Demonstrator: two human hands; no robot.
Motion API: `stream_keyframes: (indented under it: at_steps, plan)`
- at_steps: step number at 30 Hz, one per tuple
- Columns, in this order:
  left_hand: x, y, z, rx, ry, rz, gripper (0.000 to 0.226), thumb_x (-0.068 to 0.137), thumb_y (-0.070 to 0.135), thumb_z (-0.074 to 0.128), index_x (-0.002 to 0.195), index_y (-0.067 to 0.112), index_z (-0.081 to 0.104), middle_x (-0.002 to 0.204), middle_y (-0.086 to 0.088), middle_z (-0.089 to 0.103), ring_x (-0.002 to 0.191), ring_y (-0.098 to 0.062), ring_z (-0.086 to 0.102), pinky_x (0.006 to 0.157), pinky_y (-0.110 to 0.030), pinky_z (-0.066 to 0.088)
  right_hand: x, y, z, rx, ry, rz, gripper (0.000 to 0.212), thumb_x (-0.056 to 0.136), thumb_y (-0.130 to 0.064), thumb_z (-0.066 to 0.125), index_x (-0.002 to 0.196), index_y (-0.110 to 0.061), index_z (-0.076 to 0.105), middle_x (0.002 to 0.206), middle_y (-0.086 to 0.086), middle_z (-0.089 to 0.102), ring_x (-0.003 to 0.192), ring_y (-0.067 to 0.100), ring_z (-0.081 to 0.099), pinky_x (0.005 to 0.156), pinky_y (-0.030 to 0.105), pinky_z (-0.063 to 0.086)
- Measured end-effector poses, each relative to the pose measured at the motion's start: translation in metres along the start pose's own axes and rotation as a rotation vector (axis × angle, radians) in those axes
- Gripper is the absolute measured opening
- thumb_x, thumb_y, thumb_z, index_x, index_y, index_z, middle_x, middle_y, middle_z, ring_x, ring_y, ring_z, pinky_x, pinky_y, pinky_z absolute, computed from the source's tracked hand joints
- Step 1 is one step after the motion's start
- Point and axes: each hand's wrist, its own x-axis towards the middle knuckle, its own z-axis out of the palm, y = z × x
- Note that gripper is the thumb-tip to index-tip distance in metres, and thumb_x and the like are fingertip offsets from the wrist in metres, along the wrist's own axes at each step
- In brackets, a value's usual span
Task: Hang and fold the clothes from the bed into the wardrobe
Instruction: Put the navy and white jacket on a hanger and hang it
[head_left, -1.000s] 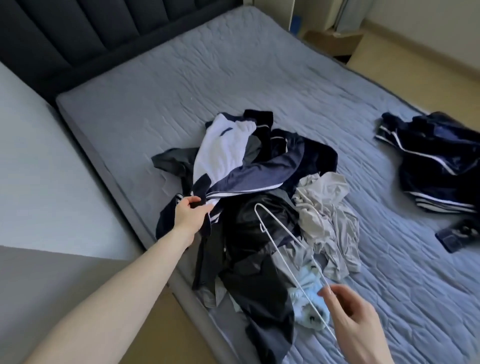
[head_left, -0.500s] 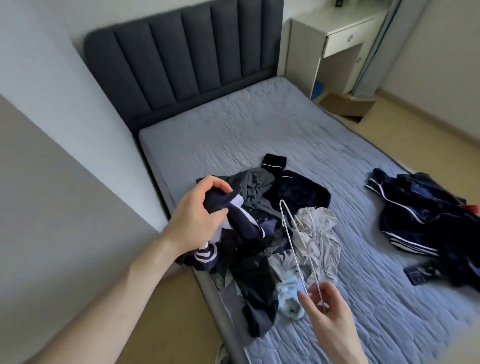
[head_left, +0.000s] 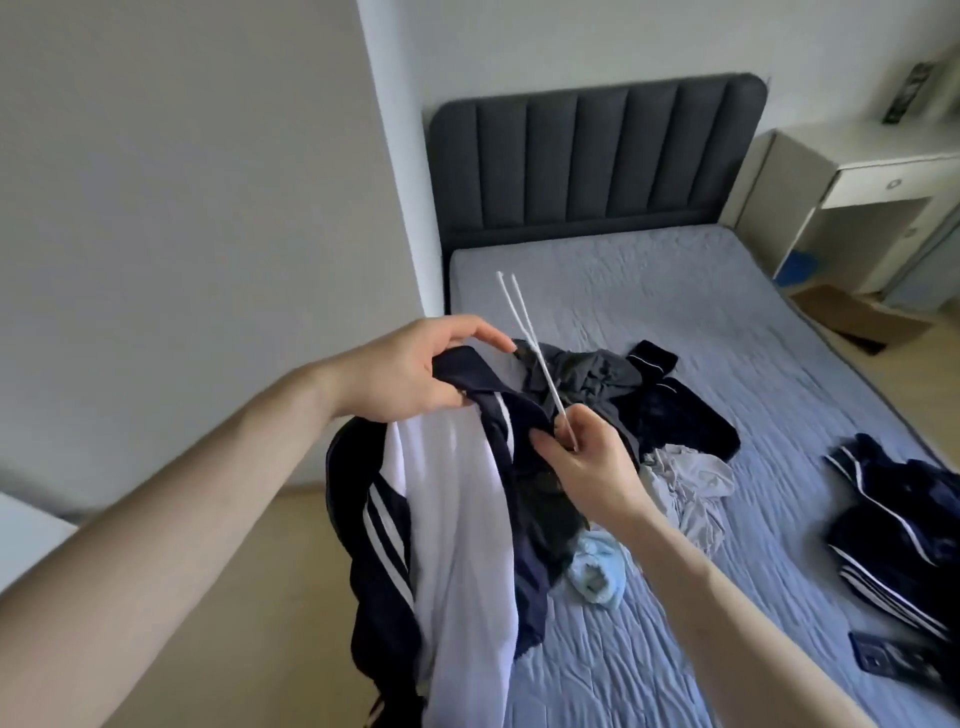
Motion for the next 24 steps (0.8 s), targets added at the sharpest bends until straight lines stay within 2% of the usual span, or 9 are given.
stream_keyframes:
  at_steps: [2,4,7,10,12,17,19,21,24]
  plan:
    - [-0.036,-0.015,-0.003,0.083,0.048,-0.107,0.058,0.090,0.007,0.073,0.131,0.044,0.055,0.108,0.005,0.076,0.100,-0.018,0.072,0.095,-0.033,0.056,-0.009,-0.007,-0.003,0.058,0.003,-0.035,0.042,0.090,-0.017,0.072,0.072,-0.021,0.034,0.058,-0.014,0.033,0.054,0.007,0.028,0.050,0.018,0.030]
    - [-0.074,-0.037,0.000,0.136,0.049,-0.238,0.050,0.088,0.016,0.074,0.122,0.049,0.057,0.102,0.014,0.076,0.090,-0.010,0.072,0.082,-0.023,0.055,-0.017,-0.014,-0.002,0.085,-0.011,-0.061,0.040,0.090,-0.012,0.070,0.074,-0.019,0.034,0.061,-0.014,0.031,0.056,0.008,0.027,0.052,0.018,0.029]
    - [-0.120,-0.073,0.010,0.259,0.017,-0.448,0.014,0.077,0.047,0.075,0.083,0.038,0.066,0.067,0.019,0.062,0.061,-0.008,0.057,0.058,-0.024,0.046,-0.027,-0.030,0.011,0.057,-0.025,-0.122,0.040,0.092,-0.009,0.068,0.075,-0.013,0.032,0.059,-0.014,0.031,0.054,0.008,0.026,0.049,0.017,0.029]
    - [-0.173,-0.115,0.029,0.257,0.015,-0.622,0.035,0.069,0.062,0.071,0.072,0.028,0.063,0.061,0.012,0.061,0.058,-0.011,0.059,0.059,-0.032,0.046,-0.041,-0.048,0.032,0.115,-0.065,-0.154,0.042,0.093,-0.008,0.067,0.076,-0.009,0.029,0.061,-0.009,0.033,0.052,0.009,0.027,0.049,0.019,0.029]
    - [-0.204,-0.136,0.042,0.242,0.082,-0.623,0.024,0.075,0.058,0.069,0.087,0.038,0.068,0.071,0.011,0.068,0.066,-0.012,0.066,0.063,-0.033,0.051,-0.054,-0.058,0.045,0.189,-0.175,-0.159,0.044,0.092,-0.012,0.068,0.075,-0.012,0.028,0.065,-0.001,0.032,0.052,0.011,0.029,0.049,0.022,0.029]
    - [-0.264,-0.175,0.057,0.368,0.551,-0.643,0.009,0.089,0.030,0.059,0.085,0.029,0.067,0.096,0.006,0.058,0.084,-0.017,0.059,0.076,-0.035,0.052,-0.101,-0.087,0.100,0.273,-0.499,-0.087,0.042,0.086,-0.023,0.069,0.068,-0.028,0.032,0.065,-0.006,0.031,0.054,0.012,0.031,0.051,0.023,0.031]
    - [-0.285,-0.180,0.060,0.232,0.683,-0.688,0.018,0.088,0.027,0.051,0.087,0.028,0.070,0.085,0.007,0.067,0.078,-0.019,0.064,0.068,-0.033,0.052,-0.121,-0.100,0.121,0.344,-0.544,-0.064,0.043,0.085,-0.023,0.070,0.069,-0.027,0.030,0.065,-0.004,0.028,0.051,0.011,0.028,0.046,0.019,0.031]
    - [-0.294,-0.178,0.059,-0.202,0.738,-0.671,0.028,0.091,0.022,0.046,0.092,0.023,0.074,0.077,0.002,0.073,0.069,-0.023,0.070,0.059,-0.032,0.053,-0.137,-0.110,0.132,0.362,-0.557,-0.071,0.045,0.084,-0.025,0.071,0.071,-0.025,0.027,0.067,-0.002,0.026,0.056,0.015,0.021,0.047,0.021,0.028]
    - [-0.317,-0.163,0.055,-0.710,0.650,-0.573,0.024,0.090,0.022,0.060,0.107,0.024,0.077,0.105,-0.004,0.078,0.092,-0.022,0.077,0.077,-0.036,0.063,-0.167,-0.126,0.153,0.326,-0.597,-0.124,0.044,0.083,-0.025,0.069,0.069,-0.027,0.028,0.066,-0.003,0.026,0.059,0.016,0.022,0.051,0.022,0.028]
